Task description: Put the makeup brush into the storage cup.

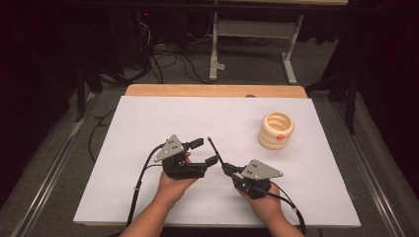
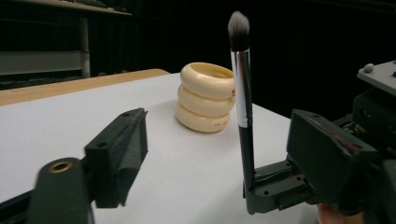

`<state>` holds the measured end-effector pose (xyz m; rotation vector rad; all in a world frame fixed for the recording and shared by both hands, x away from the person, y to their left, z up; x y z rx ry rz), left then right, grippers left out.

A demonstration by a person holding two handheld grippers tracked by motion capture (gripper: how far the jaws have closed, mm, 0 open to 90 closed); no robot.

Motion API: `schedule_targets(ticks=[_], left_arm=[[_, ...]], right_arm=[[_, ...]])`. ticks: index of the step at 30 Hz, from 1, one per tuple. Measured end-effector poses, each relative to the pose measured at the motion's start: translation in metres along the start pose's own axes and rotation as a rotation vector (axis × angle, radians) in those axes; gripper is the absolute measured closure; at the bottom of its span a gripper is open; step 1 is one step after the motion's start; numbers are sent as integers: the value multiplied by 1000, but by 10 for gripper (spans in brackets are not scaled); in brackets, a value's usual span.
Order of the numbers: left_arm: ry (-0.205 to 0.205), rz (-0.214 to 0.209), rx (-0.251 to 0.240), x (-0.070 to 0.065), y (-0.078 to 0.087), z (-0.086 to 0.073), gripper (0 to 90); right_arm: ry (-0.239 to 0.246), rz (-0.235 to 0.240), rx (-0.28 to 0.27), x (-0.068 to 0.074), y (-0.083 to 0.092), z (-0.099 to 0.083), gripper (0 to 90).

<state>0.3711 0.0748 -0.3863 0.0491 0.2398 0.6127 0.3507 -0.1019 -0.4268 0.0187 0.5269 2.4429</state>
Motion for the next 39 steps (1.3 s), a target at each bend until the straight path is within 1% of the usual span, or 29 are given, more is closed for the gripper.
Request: schedule_targets(ticks=[4,5,6,7,8,11,14,15,16,17,18,19,23,28,31,33,39], left_arm=[[11,-11,-1,-1,0,-1,343],[11,-11,-1,-1,0,-1,362],[12,-11,3,-1,0,-1,362],[17,-17,1,-1,0,-1,386],[27,-24,-3,-2,0,0,439],[29,-35,-7,-3,0,0,512],[34,-44,-11,-2,1,1,574],[34,-49,-9,-2,1,0,574],[37,-59,-10,-2,1,0,614],[37,-59,-10,-2,1,0,632],[53,-66,-18,-1,1,0,646],[53,-66,-18,-1,1,0,662],[44,-73,-17,-1,2,0,691],[45,-86,-18,-2,1,-1,748],[51,-92,-19,-2,2,-1,763],[49,-93,-19,-2,2,-1,796],[60,-109,-20,-2,2,-2,812]], right_arm=[[1,1,-2,0,0,0,866],[3,-1,2,0,0,0,867],[3,-1,2,0,0,0,867],[0,-1,2,1,0,0,867],[-1,0,2,1,-1,0,867],[7,3,10,2,-1,0,867],[6,0,8,1,-1,0,867],[7,0,8,1,-1,0,867],[14,-3,12,1,-1,0,866],[14,-3,12,1,-1,0,866],[9,-1,12,1,-1,0,867],[9,-1,12,1,-1,0,867],[14,3,11,2,-2,-1,866],[8,1,15,3,-2,-1,867],[11,5,14,3,-2,-1,867],[12,6,13,4,-3,-1,867],[13,4,14,4,-3,-1,867]])
Point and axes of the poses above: each handheld gripper's, and its own axes: y roughly backward along the jaws, z roughly out of its top, x roughly to its left, the point moved 5 cm from there along -y, roughly forward along the jaws, and after that the axes turned 1 degree about -x, right-handed, at the moved point
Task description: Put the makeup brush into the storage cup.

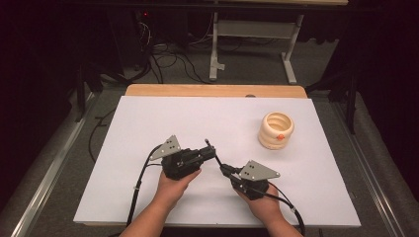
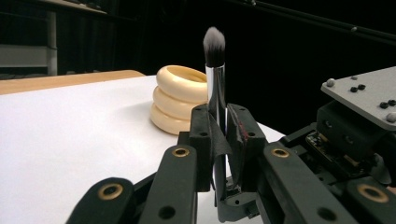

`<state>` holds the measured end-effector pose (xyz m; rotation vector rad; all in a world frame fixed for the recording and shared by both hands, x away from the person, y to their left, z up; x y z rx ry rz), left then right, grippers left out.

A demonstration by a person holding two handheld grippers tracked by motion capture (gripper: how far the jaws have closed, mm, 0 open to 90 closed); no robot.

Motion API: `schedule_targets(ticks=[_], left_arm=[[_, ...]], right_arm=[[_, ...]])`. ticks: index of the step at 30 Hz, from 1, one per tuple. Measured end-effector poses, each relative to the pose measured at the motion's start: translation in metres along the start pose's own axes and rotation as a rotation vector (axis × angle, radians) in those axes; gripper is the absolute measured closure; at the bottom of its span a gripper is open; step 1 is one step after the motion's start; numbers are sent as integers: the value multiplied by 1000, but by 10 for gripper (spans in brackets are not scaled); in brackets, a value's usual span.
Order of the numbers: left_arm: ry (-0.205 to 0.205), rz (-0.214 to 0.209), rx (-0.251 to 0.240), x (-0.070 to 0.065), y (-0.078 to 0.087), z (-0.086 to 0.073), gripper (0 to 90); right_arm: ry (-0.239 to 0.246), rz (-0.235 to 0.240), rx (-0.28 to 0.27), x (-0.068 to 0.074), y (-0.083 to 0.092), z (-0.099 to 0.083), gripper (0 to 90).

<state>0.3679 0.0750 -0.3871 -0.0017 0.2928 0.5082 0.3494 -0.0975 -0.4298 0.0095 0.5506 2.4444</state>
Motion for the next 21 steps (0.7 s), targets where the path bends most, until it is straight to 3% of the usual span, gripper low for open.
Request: schedule_targets(ticks=[7,16,21], left_arm=[[20,-22,-6,0,0,0,830],[14,-23,-3,-2,-1,-1,835],[3,-16,8,-3,-1,-2,835]], right_arm=[[-2,7,1,0,0,0,865],[-24,20,16,1,-1,-1,851],[-46,20,6,-1,0,1,721]])
Point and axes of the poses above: each handheld gripper's, and its own axes: y roughly backward along the jaws, z roughly out of its top, x roughly to its left, the point moved 5 cm from there along -y, roughly forward along the jaws, and after that the axes turned 1 degree about -x, right-handed, at the moved point
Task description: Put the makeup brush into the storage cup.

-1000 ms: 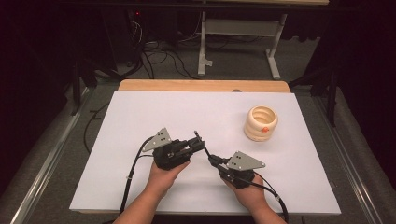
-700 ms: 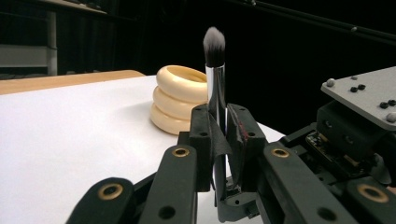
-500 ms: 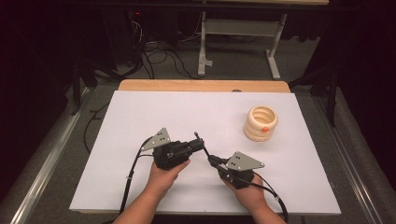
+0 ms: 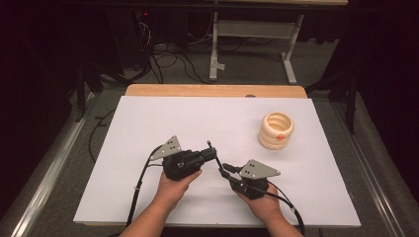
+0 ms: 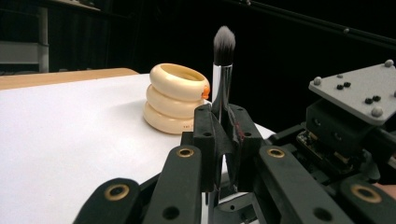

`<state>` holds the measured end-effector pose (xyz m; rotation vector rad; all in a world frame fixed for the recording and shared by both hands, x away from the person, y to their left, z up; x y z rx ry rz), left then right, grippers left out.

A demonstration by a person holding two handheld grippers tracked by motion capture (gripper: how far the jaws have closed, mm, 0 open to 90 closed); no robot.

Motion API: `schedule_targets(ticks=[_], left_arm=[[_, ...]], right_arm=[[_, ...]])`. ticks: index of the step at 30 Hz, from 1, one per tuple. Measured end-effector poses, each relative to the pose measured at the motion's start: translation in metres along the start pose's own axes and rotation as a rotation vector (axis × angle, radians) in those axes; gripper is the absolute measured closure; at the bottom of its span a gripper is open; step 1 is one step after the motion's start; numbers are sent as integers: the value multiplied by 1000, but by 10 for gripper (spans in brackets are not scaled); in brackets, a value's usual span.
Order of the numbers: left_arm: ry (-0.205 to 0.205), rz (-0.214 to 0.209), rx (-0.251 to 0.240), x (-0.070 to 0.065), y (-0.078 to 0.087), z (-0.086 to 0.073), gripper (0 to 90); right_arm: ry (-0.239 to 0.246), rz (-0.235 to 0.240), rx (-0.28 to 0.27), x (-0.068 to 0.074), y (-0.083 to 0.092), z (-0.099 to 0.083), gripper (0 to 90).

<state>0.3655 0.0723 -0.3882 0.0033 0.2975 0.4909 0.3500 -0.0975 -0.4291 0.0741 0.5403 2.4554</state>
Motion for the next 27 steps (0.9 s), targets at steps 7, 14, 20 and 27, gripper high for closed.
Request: schedule_targets(ticks=[7,14,20,27], left_arm=[[-20,4,33,-4,-5,-5,835],[-38,7,61,-7,-10,-9,835],[-49,12,79,-8,-13,-12,835],[-49,17,83,-8,-13,-12,835]], right_arm=[[-22,0,-40,0,1,6,509],[-38,-10,-58,1,2,10,485],[-36,-18,-73,1,2,12,523],[-46,-39,-81,2,3,14,608]])
Point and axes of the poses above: each handheld gripper's, and its own axes: y roughly backward along the jaws, z roughly out of its top, x roughly to its left, the point moved 5 cm from there along -y, roughly forward along the jaws, and after that the axes turned 1 degree about -x, right-handed, at the moved point
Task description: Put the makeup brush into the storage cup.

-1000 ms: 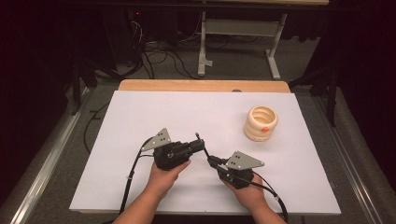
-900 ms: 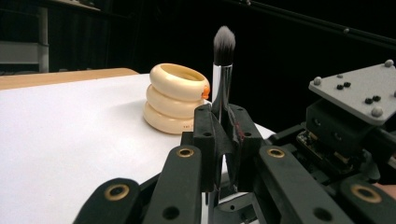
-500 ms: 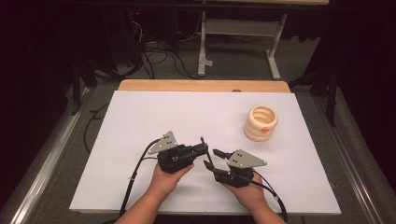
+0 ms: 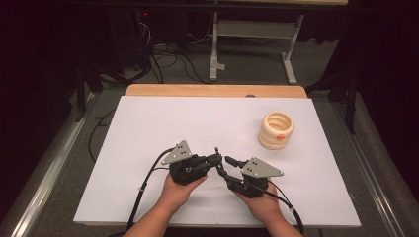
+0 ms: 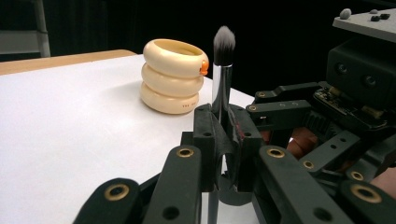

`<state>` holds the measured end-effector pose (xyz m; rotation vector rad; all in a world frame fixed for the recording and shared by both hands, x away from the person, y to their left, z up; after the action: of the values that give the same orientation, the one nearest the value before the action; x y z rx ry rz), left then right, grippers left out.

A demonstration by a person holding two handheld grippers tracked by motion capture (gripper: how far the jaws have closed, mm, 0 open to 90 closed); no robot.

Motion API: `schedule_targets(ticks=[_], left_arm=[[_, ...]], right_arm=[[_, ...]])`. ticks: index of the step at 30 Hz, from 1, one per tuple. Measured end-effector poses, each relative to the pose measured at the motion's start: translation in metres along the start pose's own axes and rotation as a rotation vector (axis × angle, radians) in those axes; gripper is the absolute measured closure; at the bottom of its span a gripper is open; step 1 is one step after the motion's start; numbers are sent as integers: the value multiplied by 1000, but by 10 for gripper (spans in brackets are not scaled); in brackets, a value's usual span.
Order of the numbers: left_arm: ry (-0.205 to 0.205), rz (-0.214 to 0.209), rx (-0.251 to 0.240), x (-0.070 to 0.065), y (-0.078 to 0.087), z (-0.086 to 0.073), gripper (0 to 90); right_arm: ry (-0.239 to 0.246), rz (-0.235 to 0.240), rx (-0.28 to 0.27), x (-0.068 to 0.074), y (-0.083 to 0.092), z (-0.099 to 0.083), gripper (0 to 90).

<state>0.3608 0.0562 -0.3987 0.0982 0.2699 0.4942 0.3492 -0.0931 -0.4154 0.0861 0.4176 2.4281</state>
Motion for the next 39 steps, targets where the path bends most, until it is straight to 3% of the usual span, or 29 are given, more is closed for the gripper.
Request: schedule_targets(ticks=[5,13,39], left_arm=[[-1,-4,1,-1,0,0,835],[-4,-8,2,-2,-1,0,835],[-7,-15,3,-4,-1,0,829]], right_arm=[[10,17,-2,4,0,1,716],[6,24,12,3,2,1,795],[1,22,12,2,3,1,859]])
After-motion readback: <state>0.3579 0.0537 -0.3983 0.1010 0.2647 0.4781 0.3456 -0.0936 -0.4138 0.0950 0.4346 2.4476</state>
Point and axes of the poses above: each handheld gripper's, and its own axes: y roughly backward along the jaws, z roughly out of its top, x roughly to its left, the point moved 5 cm from there along -y, roughly forward along the jaws, and after that the axes turned 1 degree about -x, right-handed, at the moved point
